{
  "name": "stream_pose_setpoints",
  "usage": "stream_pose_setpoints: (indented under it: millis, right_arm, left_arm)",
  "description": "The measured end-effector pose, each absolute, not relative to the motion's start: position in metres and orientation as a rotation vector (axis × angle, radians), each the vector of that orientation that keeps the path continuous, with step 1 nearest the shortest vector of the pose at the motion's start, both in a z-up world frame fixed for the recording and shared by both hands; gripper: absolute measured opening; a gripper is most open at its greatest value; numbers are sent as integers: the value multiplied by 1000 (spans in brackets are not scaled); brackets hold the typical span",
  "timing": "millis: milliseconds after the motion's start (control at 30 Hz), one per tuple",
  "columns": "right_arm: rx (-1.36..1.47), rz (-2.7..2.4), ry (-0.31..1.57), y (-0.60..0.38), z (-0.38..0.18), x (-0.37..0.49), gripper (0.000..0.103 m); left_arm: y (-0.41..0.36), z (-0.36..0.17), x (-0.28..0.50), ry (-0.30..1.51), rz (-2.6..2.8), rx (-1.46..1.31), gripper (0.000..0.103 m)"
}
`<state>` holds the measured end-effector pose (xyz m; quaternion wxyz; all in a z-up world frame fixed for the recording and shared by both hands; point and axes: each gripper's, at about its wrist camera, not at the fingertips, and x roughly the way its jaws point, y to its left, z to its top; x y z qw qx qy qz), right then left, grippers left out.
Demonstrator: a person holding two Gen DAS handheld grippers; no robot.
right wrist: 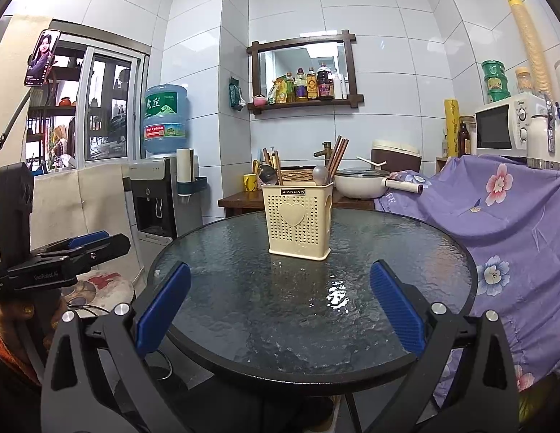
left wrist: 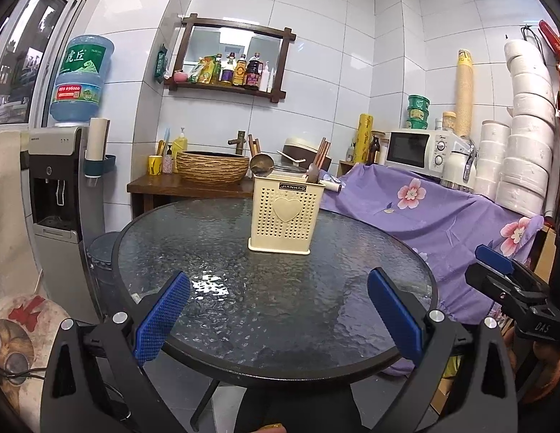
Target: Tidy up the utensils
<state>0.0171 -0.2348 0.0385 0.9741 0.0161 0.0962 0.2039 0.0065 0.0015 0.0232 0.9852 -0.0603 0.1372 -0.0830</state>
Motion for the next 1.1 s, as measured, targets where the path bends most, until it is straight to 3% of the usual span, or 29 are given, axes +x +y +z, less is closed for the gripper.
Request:
stream_pose_setpoints:
  millis: [1100]
  right_arm:
    - [34,413,200,-234,35,19,98]
  left_arm:
    - [-3,23,6,278,-162,-104,97]
